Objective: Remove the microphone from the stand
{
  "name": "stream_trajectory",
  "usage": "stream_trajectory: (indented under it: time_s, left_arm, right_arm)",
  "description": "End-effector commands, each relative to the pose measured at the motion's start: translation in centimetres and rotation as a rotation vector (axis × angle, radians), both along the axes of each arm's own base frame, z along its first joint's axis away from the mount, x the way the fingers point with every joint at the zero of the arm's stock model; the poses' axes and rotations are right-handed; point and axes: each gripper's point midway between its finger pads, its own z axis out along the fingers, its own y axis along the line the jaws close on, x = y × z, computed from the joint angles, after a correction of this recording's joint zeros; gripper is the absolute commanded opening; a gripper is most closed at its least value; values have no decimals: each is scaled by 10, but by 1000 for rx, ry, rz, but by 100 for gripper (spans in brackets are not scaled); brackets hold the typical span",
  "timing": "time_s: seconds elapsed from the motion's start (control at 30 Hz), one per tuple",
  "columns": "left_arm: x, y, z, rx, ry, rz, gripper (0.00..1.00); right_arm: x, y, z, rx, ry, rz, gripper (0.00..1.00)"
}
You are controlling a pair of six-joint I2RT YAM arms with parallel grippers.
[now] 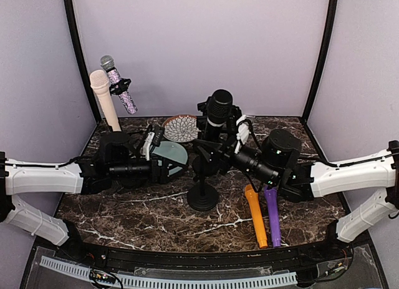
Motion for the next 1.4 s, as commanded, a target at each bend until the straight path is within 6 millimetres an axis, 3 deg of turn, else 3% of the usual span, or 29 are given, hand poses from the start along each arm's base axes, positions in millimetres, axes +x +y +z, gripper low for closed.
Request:
stream_trajectory:
  time_s: [0.0, 0.4, 0.8, 1.0, 1.03, 1.37]
  left_arm:
    - [-4, 2, 7, -25, -14, 1, 77]
    - [0, -5, 14, -41, -23, -9, 76]
    - [8, -23, 2, -54, 38, -10, 74]
    - [7, -44, -3, -44, 61, -36, 68]
    - [5, -50, -7, -36, 75, -40, 63]
    - [13, -50, -24, 22, 118, 14, 41]
  right_arm:
    - [3, -4, 10, 7, -40, -34, 53]
    - [11, -12, 29, 125, -148, -119, 30]
    - [8, -4, 13, 118, -121, -77, 28]
    - [5, -8, 9, 117, -85, -71, 28]
    - [4, -8, 6, 109, -80, -71, 28]
    - [1, -11, 1, 97, -68, -72, 28]
